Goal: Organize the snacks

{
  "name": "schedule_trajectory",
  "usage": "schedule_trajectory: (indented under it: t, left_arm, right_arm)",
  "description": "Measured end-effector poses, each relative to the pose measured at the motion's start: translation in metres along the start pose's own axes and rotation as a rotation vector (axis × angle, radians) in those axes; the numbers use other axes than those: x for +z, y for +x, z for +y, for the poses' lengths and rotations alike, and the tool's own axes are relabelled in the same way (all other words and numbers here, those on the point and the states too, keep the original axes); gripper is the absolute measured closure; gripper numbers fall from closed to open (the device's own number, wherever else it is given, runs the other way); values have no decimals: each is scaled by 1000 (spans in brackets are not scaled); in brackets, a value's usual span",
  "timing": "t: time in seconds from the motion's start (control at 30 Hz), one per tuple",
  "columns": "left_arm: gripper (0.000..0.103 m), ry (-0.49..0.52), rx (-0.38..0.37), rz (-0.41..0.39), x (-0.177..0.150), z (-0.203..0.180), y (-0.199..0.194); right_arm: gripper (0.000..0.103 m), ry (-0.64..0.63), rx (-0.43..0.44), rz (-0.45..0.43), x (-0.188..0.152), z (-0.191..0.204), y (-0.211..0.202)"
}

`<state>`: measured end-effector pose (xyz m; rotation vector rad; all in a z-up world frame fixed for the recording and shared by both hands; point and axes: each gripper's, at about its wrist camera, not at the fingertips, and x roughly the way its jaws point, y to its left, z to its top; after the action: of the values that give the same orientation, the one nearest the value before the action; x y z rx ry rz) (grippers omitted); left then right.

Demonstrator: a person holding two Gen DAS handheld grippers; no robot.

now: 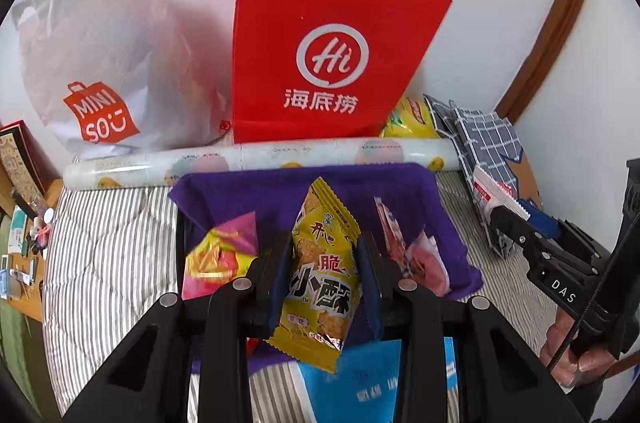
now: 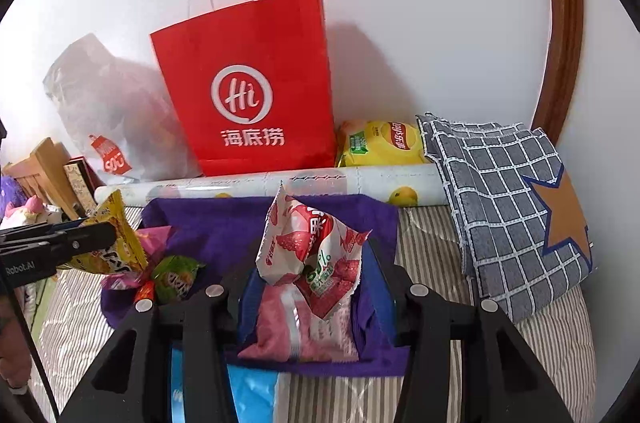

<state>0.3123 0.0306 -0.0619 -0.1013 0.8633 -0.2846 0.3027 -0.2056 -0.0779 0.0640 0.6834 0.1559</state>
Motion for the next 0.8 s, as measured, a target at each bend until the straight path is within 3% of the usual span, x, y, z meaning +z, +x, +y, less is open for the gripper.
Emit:
schedule_trajectory:
  t: [0.33,0.8]
  left_arm:
    - [70,-5,10,-6,21,1,25]
    - [70,8,26,56,21,-3,75]
  right_arm:
    - [58,5,9,-8,12,-6,29]
    - [58,4,27,69,5,-10,84]
